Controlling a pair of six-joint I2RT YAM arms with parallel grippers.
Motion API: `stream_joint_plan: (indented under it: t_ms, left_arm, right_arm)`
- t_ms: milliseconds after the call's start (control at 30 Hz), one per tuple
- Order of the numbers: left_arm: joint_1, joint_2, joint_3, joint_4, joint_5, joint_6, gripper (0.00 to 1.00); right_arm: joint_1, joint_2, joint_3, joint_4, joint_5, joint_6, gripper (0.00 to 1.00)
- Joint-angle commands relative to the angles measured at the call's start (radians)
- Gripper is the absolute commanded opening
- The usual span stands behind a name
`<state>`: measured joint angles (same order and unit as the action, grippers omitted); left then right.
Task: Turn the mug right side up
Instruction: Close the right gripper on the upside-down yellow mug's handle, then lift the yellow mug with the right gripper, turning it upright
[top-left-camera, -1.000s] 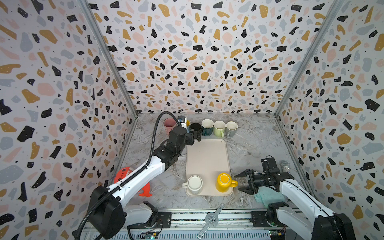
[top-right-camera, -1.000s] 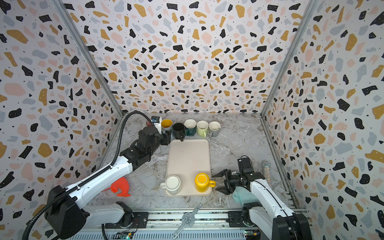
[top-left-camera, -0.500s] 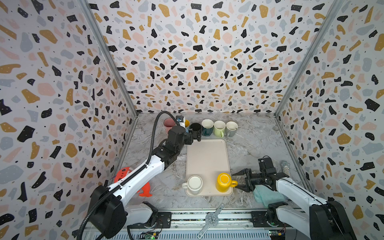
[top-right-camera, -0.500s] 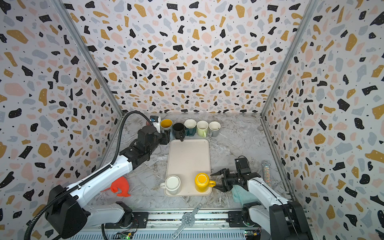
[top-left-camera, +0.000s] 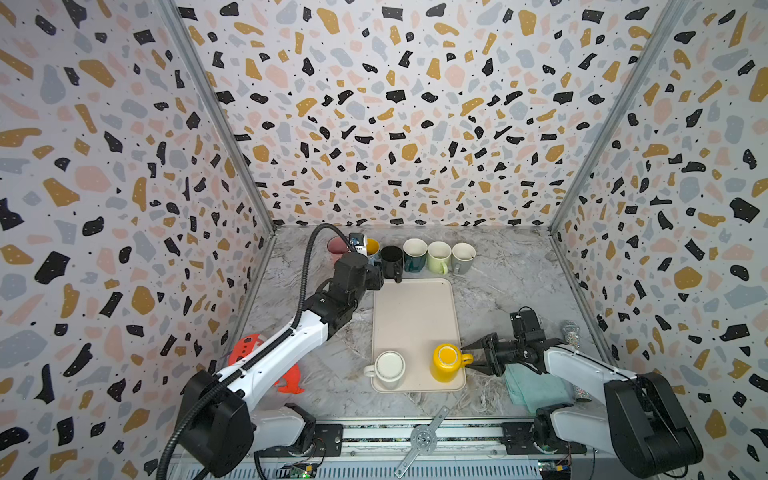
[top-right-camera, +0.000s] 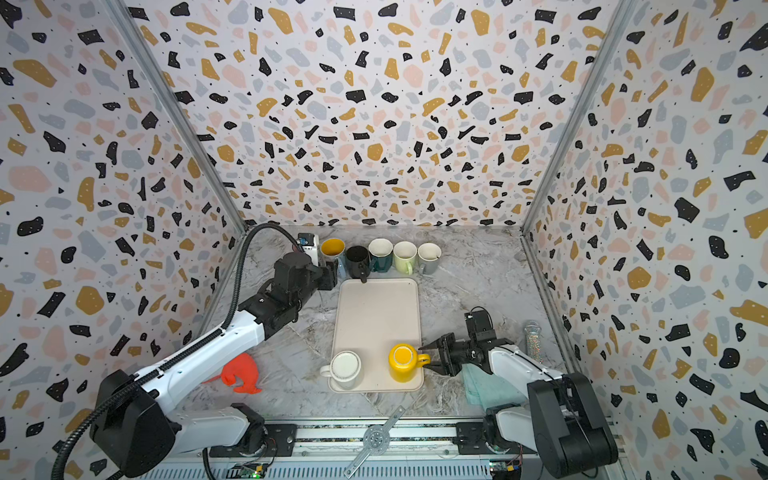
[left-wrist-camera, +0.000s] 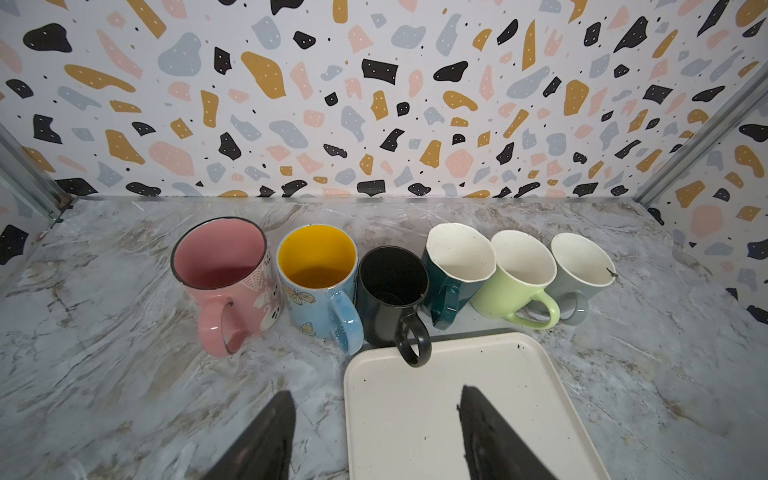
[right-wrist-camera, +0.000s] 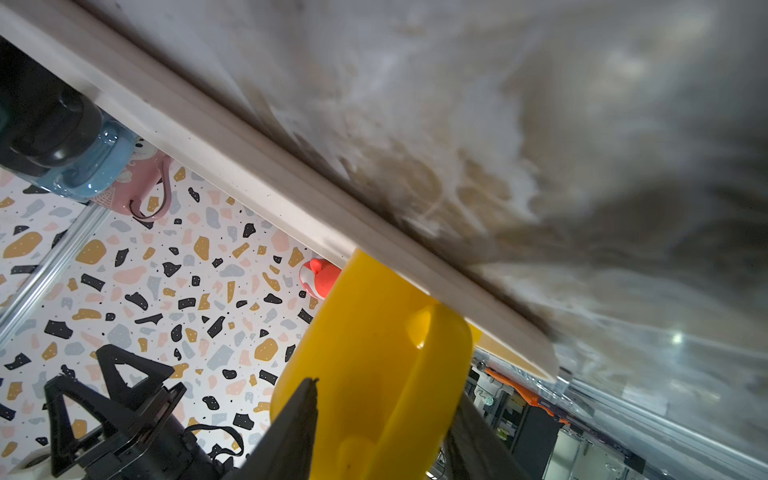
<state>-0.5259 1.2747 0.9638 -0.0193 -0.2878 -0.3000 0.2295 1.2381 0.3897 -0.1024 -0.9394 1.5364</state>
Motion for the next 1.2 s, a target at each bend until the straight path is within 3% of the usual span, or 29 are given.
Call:
stream_joint_plan:
  t_ms: [0,400,700,1167]
  left_arm:
    - [0.008,-0.016,-0.011,0.036,0.009,-0.001,0.64]
    - [0.017,-0.014,-0.011,0.038,0.018,-0.004,0.64]
    - [0.02,-0.011,-0.01,0.039,0.024,-0.005,0.64]
    - [0.023,-0.009,0.021,0.034,0.054,-0.012,0.64]
  right_arm:
    - [0.005,0.016,0.035,0.019,-0.012,-0.021,0.45]
    - [0.017,0.061,0.046,0.063,-0.019,-0.021,0.28]
    - [0.022,0.078,0.074,0.074,-0.015,-0.038,0.0]
    - [0.065,0.081,0.243,0.126,0.033,-0.291,0.0]
